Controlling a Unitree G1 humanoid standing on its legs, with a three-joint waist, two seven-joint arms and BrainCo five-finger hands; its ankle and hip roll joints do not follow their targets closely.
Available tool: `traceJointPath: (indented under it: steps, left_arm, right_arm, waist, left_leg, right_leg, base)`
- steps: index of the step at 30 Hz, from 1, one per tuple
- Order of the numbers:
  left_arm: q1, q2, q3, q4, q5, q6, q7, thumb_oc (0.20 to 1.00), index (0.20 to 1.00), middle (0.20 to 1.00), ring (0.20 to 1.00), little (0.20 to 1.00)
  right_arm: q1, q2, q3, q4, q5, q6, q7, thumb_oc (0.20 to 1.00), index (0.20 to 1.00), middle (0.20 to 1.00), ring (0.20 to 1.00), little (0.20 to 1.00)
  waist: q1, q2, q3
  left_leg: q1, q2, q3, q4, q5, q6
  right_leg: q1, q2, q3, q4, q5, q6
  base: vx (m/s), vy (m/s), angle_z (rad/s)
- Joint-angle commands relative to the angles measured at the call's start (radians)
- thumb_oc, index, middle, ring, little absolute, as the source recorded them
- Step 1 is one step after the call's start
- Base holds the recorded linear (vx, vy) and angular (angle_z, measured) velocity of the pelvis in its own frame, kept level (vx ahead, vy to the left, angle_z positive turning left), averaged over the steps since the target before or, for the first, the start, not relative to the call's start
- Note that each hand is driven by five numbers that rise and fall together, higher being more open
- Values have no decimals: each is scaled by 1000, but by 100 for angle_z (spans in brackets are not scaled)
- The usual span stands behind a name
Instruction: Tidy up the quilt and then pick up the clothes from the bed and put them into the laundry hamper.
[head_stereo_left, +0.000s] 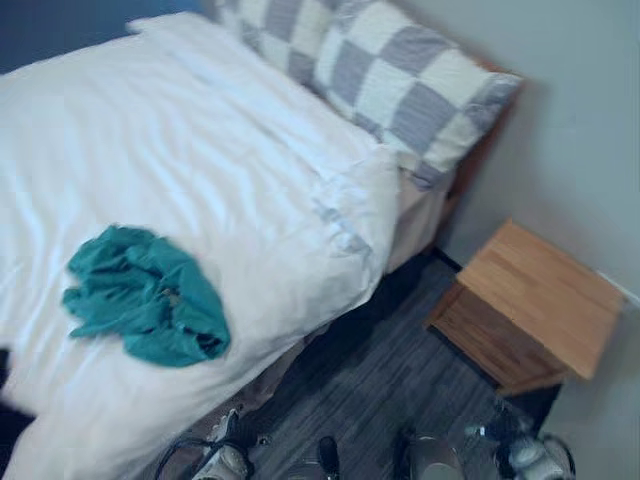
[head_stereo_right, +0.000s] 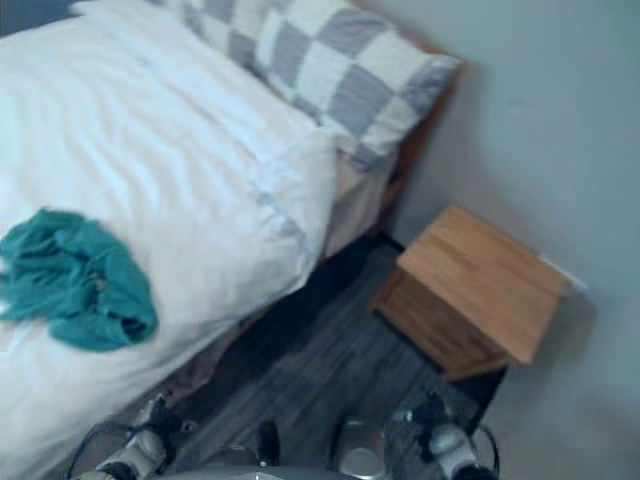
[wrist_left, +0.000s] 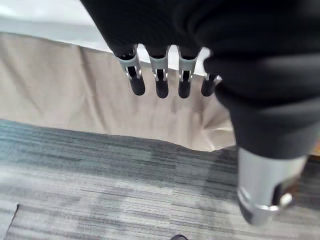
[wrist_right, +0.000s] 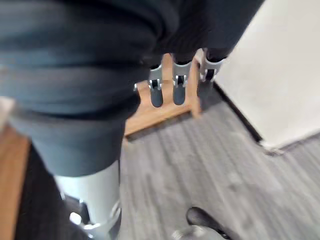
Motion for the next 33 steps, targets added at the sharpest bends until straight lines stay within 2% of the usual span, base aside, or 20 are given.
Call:
traceJointPath:
  steps: [1, 2, 3, 4, 5, 7, 10, 11, 12, 13, 14, 15, 18, 20, 23, 25, 26, 27, 28, 33]
  left_arm:
    - [-10, 78, -10, 5, 7, -14, 25, 1000, 1000, 1000, 1000, 1000]
    - [-14, 84, -2, 13, 8, -16, 26, 1000, 1000, 1000, 1000, 1000]
    - [-10, 91, 10, 25, 7, -12, 27, 1000, 1000, 1000, 1000, 1000]
    - [-10, 90, 10, 25, 7, -12, 27, 1000, 1000, 1000, 1000, 1000]
    - [11, 104, 20, 43, 10, -15, 24, 1000, 1000, 1000, 1000, 1000]
    - [39, 109, 33, 41, 6, -17, 27, 1000, 1000, 1000, 1000, 1000]
    - [72, 102, 55, 26, -15, -18, 36, 1000, 1000, 1000, 1000, 1000]
    - [82, 80, 61, 9, -62, -18, 52, 1000, 1000, 1000, 1000, 1000]
    - [81, 80, 62, 9, -62, -18, 52, 1000, 1000, 1000, 1000, 1000]
    - [76, 56, 25, -12, -74, -18, 54, 1000, 1000, 1000, 1000, 1000]
    - [74, 53, 5, -21, -68, -22, 51, 1000, 1000, 1000, 1000, 1000]
    - [73, 53, 6, -21, -68, -22, 51, 1000, 1000, 1000, 1000, 1000]
    - [54, 41, -53, -36, -54, -27, 45, 1000, 1000, 1000, 1000, 1000]
    - [45, 41, -67, -38, -65, -34, 42, 1000, 1000, 1000, 1000, 1000]
    - [39, 33, -84, -44, -66, -39, 46, 1000, 1000, 1000, 1000, 1000]
    - [29, 10, -118, -43, -80, -55, 50, 1000, 1000, 1000, 1000, 1000]
    - [28, 6, -123, -38, -82, -60, 51, 1000, 1000, 1000, 1000, 1000]
    - [28, 6, -123, -38, -82, -60, 51, 1000, 1000, 1000, 1000, 1000]
    - [29, -1, -134, -27, -83, -62, 47, 1000, 1000, 1000, 1000, 1000]
    - [21, -4, -144, -6, -82, -61, 44, 1000, 1000, 1000, 1000, 1000]
  right_arm:
    - [-135, -144, -58, -159, -45, -44, -45, 1000, 1000, 1000, 1000, 1000]
    - [-134, -180, -75, -220, -58, -46, -49, 1000, 1000, 1000, 1000, 1000]
    - [-146, -208, -87, -269, -63, -51, -57, 1000, 1000, 1000, 1000, 1000]
    - [-144, -210, -88, -271, -63, -50, -56, 1000, 1000, 1000, 1000, 1000]
    - [-176, -258, -94, -339, -80, -62, -63, 1000, 1000, 1000, 1000, 1000]
    - [-273, -299, -77, -379, -81, -69, -74, 1000, 1000, 1000, 1000, 1000]
    - [-352, -338, -45, -454, -103, -79, -75, 1000, 1000, 1000, 1000, 1000]
    - [-428, -375, -28, -485, -127, -74, -94, 1000, 1000, 1000, 1000, 1000]
    - [-431, -375, -27, -484, -127, -74, -94, 1000, 1000, 1000, 1000, 1000]
    - [-496, -395, 2, -484, -131, -66, -106, 1000, 1000, 1000, 1000, 1000]
    - [-532, -404, 21, -468, -134, -63, -114, 1000, 1000, 1000, 1000, 1000]
    - [-536, -403, 24, -466, -134, -64, -114, 1000, 1000, 1000, 1000, 1000]
    - [-701, -457, 128, -406, -140, -63, -107, 1000, 1000, 1000, 1000, 1000]
    - [-773, -471, 167, -380, -131, -63, -107, 1000, 1000, 1000, 1000, 1000]
    - [-854, -469, 225, -307, -139, -57, -111, 1000, 1000, 1000, 1000, 1000]
    - [-952, -414, 316, -125, -168, -52, -108, 1000, 1000, 1000, 1000, 1000]
    - [-971, -399, 343, -76, -182, -50, -102, 815, 815, 815, 815, 815]
    - [-972, -399, 343, -76, -182, -50, -102, 529, 529, 529, 529, 529]
    - [-986, -363, 366, 29, -180, -46, -86, 200, 200, 200, 200, 200]
    - [-930, -326, 316, 219, -122, -37, -70, 200, 200, 200, 200, 200]
  waist:
    - [-24, -58, 48]
    - [-33, -58, 48]
    - [-33, -61, 49]
    - [-35, -58, 50]
    - [-30, -61, 48]
    - [-22, -60, 56]
    - [-26, -38, 57]
    - [-17, -8, 84]
    - [-21, -10, 81]
    - [-25, 16, 107]
    - [-33, 28, 112]
    - [-35, 27, 109]
    - [-57, 90, 123]
    - [-62, 107, 125]
    - [-51, 123, 135]
    - [-42, 133, 134]
    - [-42, 133, 132]
    - [-42, 133, 131]
    - [-39, 132, 134]
    - [-35, 127, 130]
  left_leg:
    - [33, 72, 37, -6, -111, -147]
    - [41, 78, 0, -7, -120, -156]
    - [50, 87, -24, -7, -127, -165]
    - [51, 90, -27, -7, -128, -166]
    - [74, 98, -65, -6, -142, -180]
    - [90, 103, -85, 11, -154, -186]
    - [70, 125, -103, 75, -180, -196]
    - [11, 136, -98, 168, -174, -216]
    - [4, 133, -101, 169, -171, -216]
    - [-73, 168, 4, 236, -113, -229]
    - [-87, 186, 88, 225, -95, -227]
    - [-92, 184, 87, 222, -90, -227]
    - [-127, 193, 279, 143, -27, -227]
    - [-116, 194, 305, 93, -1, -236]
    - [-135, 189, 252, 76, 28, -244]
    - [-129, 193, 248, 12, 60, -251]
    - [-131, 198, 252, 3, 67, -255]
    - [-132, 198, 252, 3, 67, -255]
    - [-126, 207, 250, -3, 76, -260]
    - [-113, 226, 243, -7, 83, -269]
  right_leg:
    - [6, -5, 146, -183, 212, 30]
    - [-22, -1, 193, -213, 234, 35]
    - [-46, -2, 203, -227, 249, 42]
    - [-44, 0, 199, -226, 248, 41]
    - [-38, -18, 158, -234, 247, 38]
    - [-34, -16, 158, -202, 263, 37]
    - [-35, 13, 179, -172, 249, 20]
    - [-19, 12, 149, -157, 226, -2]
    - [-24, 8, 147, -157, 229, -2]
    - [6, -20, 72, -161, 204, -21]
    - [20, -28, 31, -171, 196, -23]
    - [15, -30, 31, -172, 199, -23]
    - [15, -22, -62, -183, 186, -27]
    - [-1, -21, -77, -181, 192, -29]
    - [-18, -14, -86, -175, 189, -32]
    - [-26, -2, -107, -195, 197, -34]
    - [-29, 4, -105, -200, 201, -35]
    - [-30, 4, -105, -200, 201, -35]
    - [-22, 11, -104, -204, 199, -39]
    - [-1, 16, -109, -203, 200, -43]
  base:
    - [384, -335, 145]
    - [348, -365, 129]
    - [239, -270, 120]
    - [309, -343, 159]
    - [285, -345, 152]
    - [309, -456, 111]
    - [198, -357, 59]
    - [32, -186, 27]
    - [-14, -344, 53]
    - [-65, -231, 78]
    - [-63, -232, 102]
    - [-19, -129, 115]
    - [-19, -118, 128]
    - [6, 11, 81]
    - [26, -29, 22]
    - [38, -69, 33]
    - [12, -22, 37]
    - [21, -11, 21]
    - [15, -1, 7]
    - [3, 23, 3]
